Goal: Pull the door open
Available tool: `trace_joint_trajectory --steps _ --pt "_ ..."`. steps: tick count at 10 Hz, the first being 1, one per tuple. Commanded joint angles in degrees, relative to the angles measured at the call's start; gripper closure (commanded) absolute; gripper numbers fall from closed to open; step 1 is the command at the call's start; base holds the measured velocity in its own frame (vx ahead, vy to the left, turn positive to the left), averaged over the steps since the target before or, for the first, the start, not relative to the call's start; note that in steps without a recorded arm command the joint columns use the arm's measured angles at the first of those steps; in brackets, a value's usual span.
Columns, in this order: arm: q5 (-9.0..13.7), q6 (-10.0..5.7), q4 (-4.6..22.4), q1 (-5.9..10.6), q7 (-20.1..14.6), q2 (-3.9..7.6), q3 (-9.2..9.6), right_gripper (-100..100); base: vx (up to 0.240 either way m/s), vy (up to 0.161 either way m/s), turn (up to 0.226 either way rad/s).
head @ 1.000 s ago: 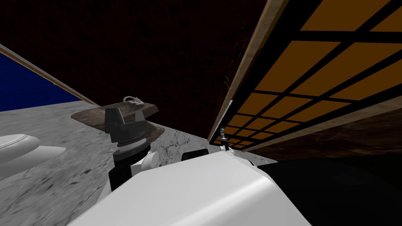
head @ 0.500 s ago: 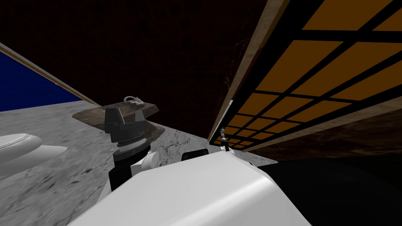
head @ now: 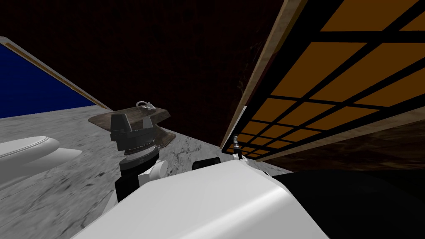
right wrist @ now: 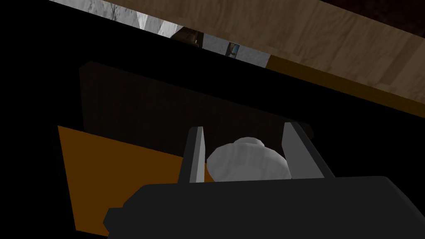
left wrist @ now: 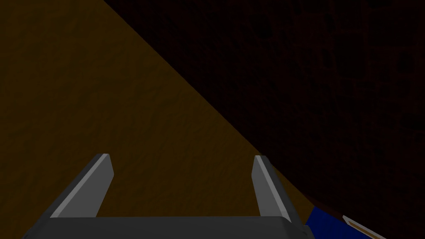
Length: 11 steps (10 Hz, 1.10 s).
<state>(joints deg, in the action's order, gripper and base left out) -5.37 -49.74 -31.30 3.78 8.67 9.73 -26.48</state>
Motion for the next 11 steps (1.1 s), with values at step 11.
trace_joint_trajectory --steps 11 --pt "2.87 -1.06 0.70 -0.30 -7.18 1.65 -0.46 100 -0.012 -0.004 0.027"
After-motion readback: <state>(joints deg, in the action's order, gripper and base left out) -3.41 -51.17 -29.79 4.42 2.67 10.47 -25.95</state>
